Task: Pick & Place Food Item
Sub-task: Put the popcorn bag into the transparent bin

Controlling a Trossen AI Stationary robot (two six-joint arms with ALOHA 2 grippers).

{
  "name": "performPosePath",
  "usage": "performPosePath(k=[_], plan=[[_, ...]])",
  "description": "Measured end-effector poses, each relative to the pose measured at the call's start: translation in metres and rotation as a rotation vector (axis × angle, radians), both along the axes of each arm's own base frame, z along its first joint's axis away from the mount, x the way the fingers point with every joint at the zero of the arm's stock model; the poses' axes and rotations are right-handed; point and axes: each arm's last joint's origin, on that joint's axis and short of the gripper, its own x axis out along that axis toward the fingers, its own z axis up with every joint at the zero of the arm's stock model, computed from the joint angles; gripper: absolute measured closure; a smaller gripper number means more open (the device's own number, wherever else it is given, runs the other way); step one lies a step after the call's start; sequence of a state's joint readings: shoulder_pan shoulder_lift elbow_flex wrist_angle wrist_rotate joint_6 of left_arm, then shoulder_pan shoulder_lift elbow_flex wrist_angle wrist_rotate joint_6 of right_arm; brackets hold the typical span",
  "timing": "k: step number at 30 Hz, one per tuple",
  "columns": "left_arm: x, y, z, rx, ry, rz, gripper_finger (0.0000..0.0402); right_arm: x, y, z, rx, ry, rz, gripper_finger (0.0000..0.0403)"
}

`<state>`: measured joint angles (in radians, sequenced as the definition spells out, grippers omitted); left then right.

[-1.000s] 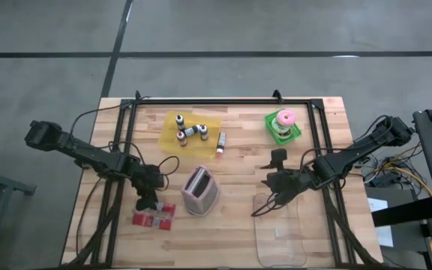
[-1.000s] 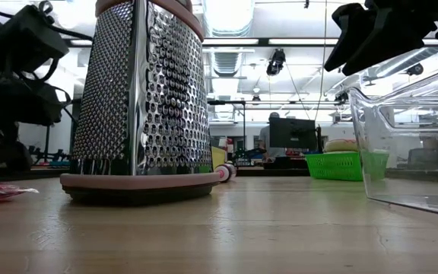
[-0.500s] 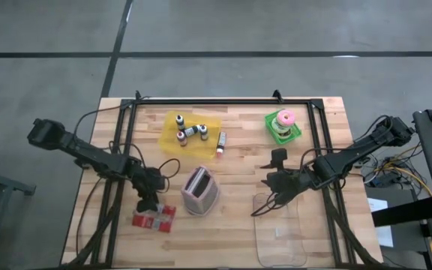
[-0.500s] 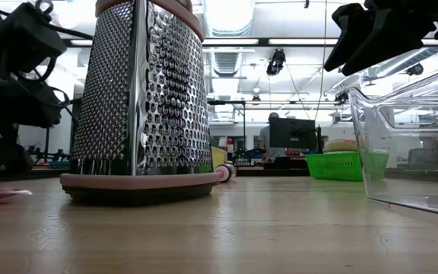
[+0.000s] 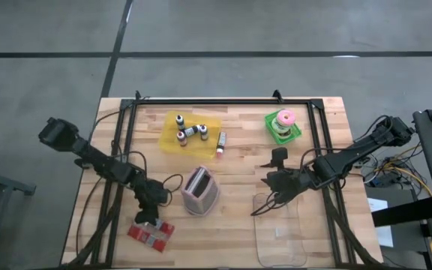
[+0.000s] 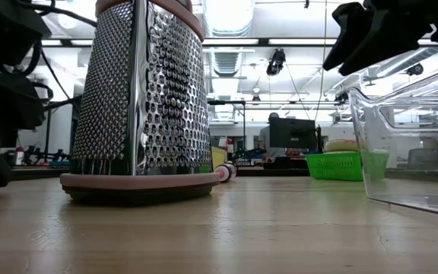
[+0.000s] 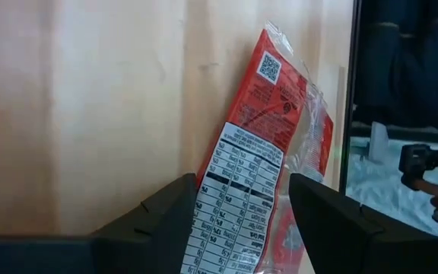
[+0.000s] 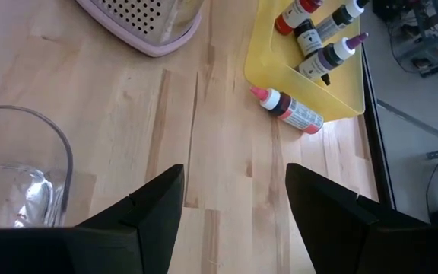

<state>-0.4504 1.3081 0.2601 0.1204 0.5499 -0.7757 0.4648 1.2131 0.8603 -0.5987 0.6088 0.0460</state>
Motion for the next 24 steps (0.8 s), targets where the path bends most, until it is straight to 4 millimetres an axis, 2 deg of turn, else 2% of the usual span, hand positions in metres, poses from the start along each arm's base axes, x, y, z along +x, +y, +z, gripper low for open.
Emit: performPosePath(k=[12, 17, 24], plan=[[0.012, -0.036, 0.001, -0.015, 0.029, -0.095, 0.0179, 0.000, -0.001, 0.001, -0.035, -0.012, -0.014, 0.0177], [0.011, -0.053, 0.000, -0.016, 0.054, -0.143, 0.0179, 0.000, -0.001, 0.002, -0.048, -0.015, -0.016, 0.0177], [0.005, -0.065, 0.000, -0.038, 0.071, -0.147, 0.0179, 0.000, -0.001, 0.002, -0.048, -0.016, -0.016, 0.0177]])
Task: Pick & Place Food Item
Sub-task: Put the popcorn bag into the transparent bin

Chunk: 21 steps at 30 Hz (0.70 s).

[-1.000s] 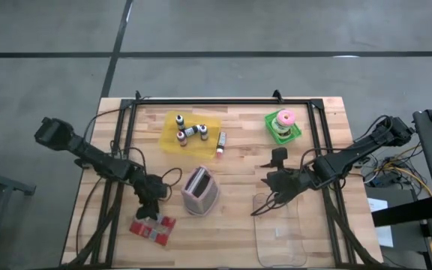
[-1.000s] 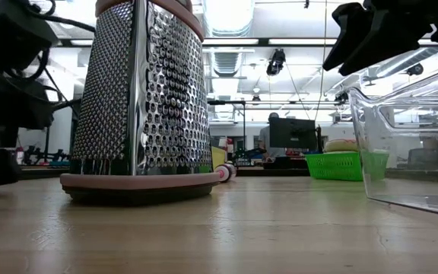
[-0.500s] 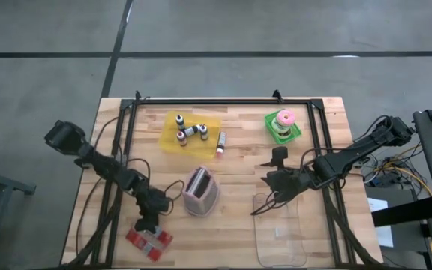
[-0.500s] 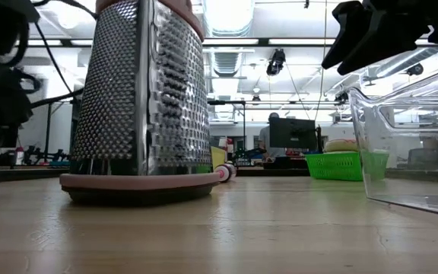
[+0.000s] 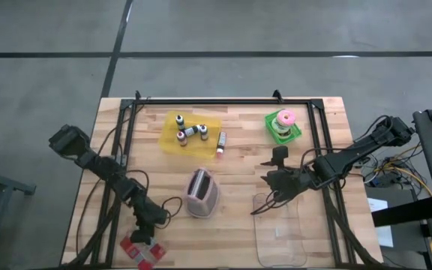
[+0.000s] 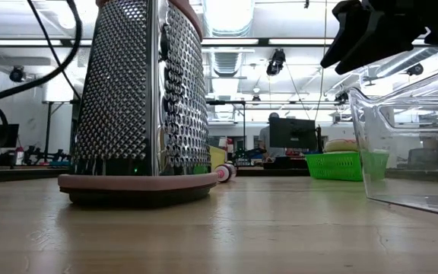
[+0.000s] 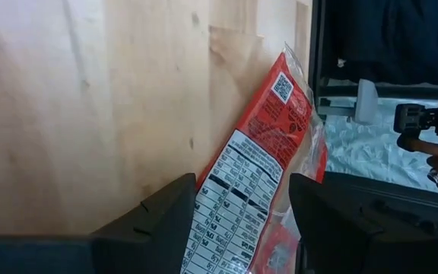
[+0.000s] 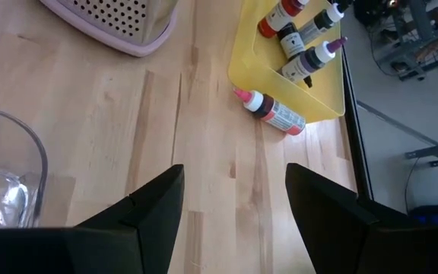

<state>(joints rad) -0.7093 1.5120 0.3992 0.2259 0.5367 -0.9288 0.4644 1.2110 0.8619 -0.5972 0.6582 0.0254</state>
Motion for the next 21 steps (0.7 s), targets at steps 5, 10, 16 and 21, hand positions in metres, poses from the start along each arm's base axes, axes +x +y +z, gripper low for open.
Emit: performPosePath(k=[5, 10, 16, 21], plan=[[-0.007, -0.010, 0.001, 0.010, -0.011, 0.007, 0.0179, 0.000, 0.000, 0.000, 0.000, -0.001, -0.001, 0.0177], [-0.012, -0.014, -0.001, 0.037, -0.022, 0.010, 0.0185, -0.002, -0.002, 0.003, -0.017, -0.020, -0.012, 0.0177], [-0.013, -0.015, -0.002, 0.049, -0.009, 0.009, 0.0268, -0.006, -0.004, 0.010, -0.022, -0.056, -0.028, 0.0177], [-0.014, -0.015, -0.002, 0.023, -0.002, -0.047, 0.0385, -0.010, -0.007, 0.016, -0.031, -0.089, -0.043, 0.0177]])
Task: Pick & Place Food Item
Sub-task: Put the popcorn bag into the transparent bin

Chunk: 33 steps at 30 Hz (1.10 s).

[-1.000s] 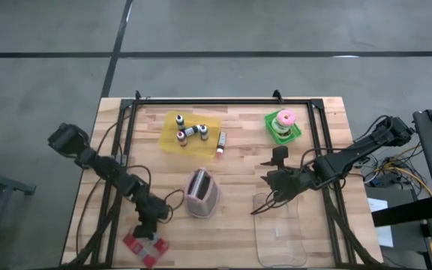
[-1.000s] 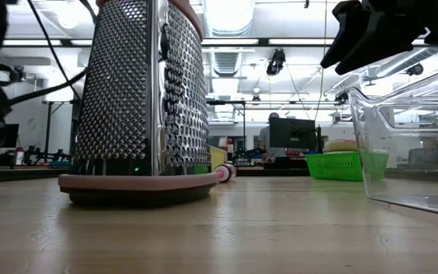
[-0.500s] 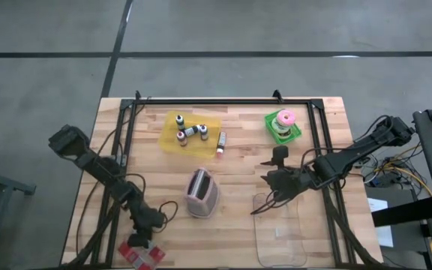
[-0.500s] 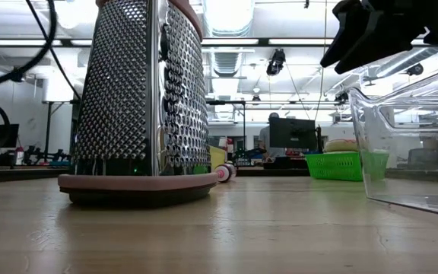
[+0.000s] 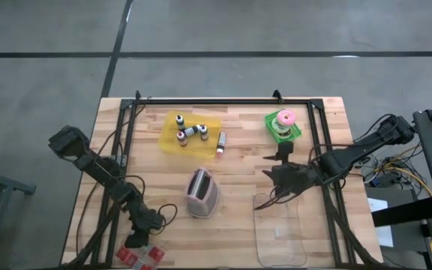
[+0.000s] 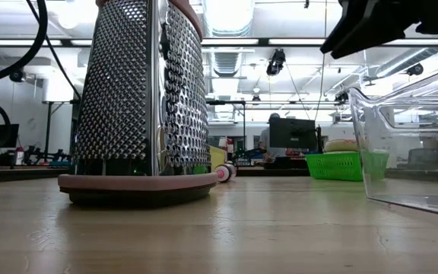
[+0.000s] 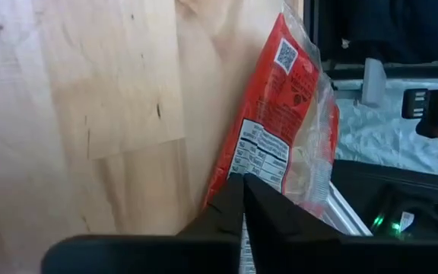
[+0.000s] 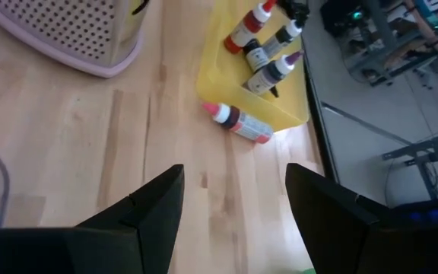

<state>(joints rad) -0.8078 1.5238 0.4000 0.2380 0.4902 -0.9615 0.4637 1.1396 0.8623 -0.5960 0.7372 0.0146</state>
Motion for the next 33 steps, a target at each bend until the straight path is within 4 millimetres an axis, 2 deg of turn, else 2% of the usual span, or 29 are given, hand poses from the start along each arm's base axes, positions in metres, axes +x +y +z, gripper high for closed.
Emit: performPosePath(k=[10, 15, 27, 33], plan=[[0.008, 0.014, -0.002, 0.063, 0.032, 0.092, 0.0400, -0.002, -0.002, 0.003, -0.032, -0.014, -0.007, 0.0177], [0.009, 0.026, 0.004, 0.150, -0.042, 0.181, 0.0400, -0.002, -0.002, 0.003, -0.028, -0.018, -0.013, 0.0177], [0.004, 0.041, 0.065, 0.478, -0.111, 0.291, 0.0401, -0.001, -0.002, 0.004, -0.023, -0.030, -0.013, 0.0177], [0.001, 0.049, 0.083, 0.568, -0.110, 0.363, 0.0401, 0.000, -0.001, 0.004, -0.022, -0.036, -0.011, 0.0177]])
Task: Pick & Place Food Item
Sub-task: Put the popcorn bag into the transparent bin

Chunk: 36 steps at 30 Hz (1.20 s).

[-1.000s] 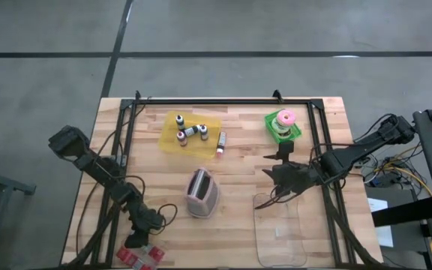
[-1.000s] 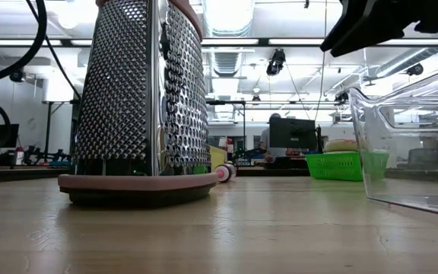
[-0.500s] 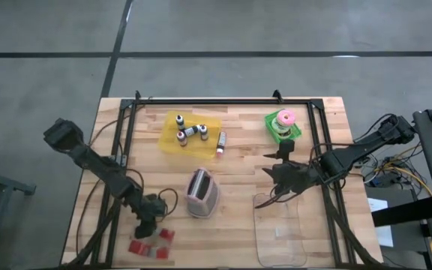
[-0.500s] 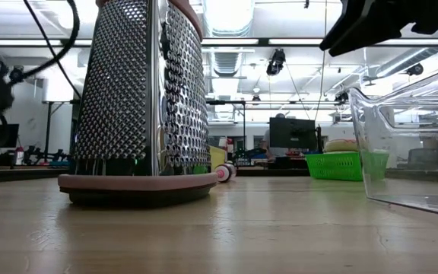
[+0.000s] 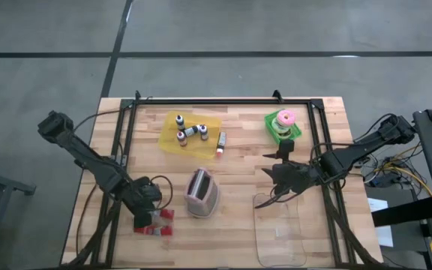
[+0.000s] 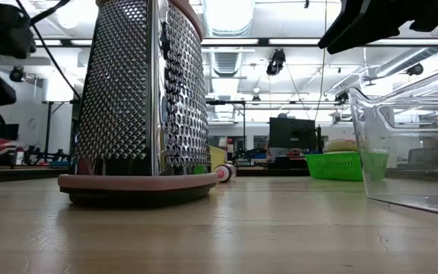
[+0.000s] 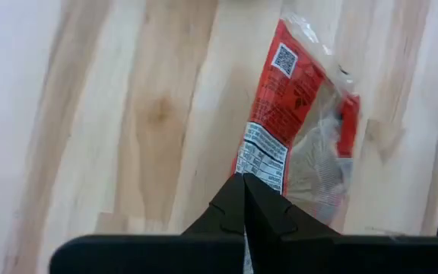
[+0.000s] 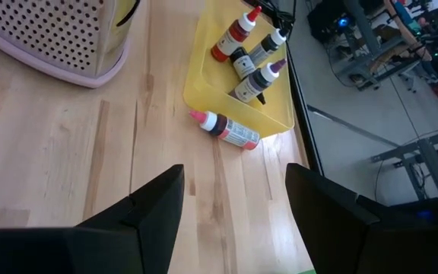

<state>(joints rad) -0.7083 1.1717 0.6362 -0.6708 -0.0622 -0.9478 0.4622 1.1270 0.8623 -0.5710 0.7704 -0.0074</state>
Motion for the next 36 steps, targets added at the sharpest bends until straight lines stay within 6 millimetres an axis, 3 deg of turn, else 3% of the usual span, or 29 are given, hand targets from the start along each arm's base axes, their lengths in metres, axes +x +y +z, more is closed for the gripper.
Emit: performPosePath(k=[19, 26, 36], plan=[[0.014, 0.041, 0.001, 0.264, -0.063, 0.182, 0.0401, 0.000, 0.000, 0.000, 0.000, -0.002, 0.003, 0.0177], [0.015, 0.046, 0.004, 0.330, -0.065, 0.184, 0.0401, 0.000, 0.001, 0.000, 0.016, 0.001, 0.012, 0.0177], [0.017, 0.050, 0.013, 0.389, -0.066, 0.208, 0.0401, 0.019, -0.004, -0.003, 0.218, -0.037, 0.138, 0.0177]])
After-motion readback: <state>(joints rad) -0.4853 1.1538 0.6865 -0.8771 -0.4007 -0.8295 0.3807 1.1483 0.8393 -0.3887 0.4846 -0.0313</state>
